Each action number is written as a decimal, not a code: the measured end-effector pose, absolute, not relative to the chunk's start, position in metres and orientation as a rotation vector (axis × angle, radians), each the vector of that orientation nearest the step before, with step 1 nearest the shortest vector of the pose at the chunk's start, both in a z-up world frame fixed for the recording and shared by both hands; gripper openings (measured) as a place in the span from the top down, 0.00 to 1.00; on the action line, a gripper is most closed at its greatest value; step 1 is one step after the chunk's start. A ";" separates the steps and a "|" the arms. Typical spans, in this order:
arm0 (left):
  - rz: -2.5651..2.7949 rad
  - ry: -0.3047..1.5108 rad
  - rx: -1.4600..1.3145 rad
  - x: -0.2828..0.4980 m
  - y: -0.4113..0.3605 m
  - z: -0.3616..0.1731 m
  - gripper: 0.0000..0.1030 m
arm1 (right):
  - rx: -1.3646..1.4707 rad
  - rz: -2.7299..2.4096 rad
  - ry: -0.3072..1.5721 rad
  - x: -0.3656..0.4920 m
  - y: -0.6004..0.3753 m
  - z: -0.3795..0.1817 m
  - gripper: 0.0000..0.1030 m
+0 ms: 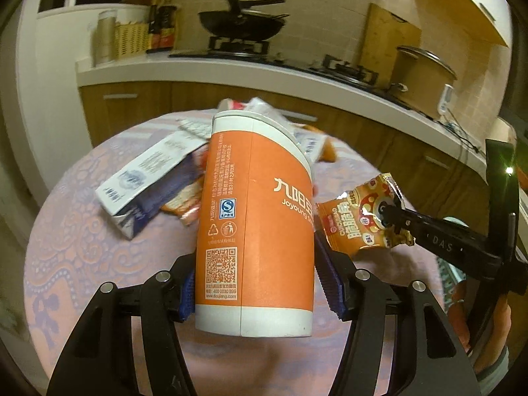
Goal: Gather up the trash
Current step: 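Grasp the orange cup with the left tool while the right tool grasps the wrapper, then carry both items over the blue basket and open both tools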
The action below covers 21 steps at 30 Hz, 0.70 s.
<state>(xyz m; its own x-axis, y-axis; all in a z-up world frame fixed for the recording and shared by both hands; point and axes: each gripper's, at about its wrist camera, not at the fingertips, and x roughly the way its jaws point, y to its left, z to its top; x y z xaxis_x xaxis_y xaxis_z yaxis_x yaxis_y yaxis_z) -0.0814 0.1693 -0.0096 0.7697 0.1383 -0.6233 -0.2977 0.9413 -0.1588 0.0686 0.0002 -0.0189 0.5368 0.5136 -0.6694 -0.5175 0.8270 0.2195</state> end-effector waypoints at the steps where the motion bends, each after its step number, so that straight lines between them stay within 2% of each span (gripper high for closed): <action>1: 0.230 0.651 -0.250 -0.079 0.164 -0.008 0.44 | -0.006 0.602 0.781 0.066 -0.006 -0.014 0.91; 12: 0.070 0.606 -0.182 -0.040 0.076 0.017 0.44 | -0.009 0.394 0.605 0.046 -0.103 0.030 0.91; 21: -0.135 0.625 -0.144 0.011 -0.020 0.022 0.44 | 0.035 0.154 0.564 0.044 -0.206 0.031 0.91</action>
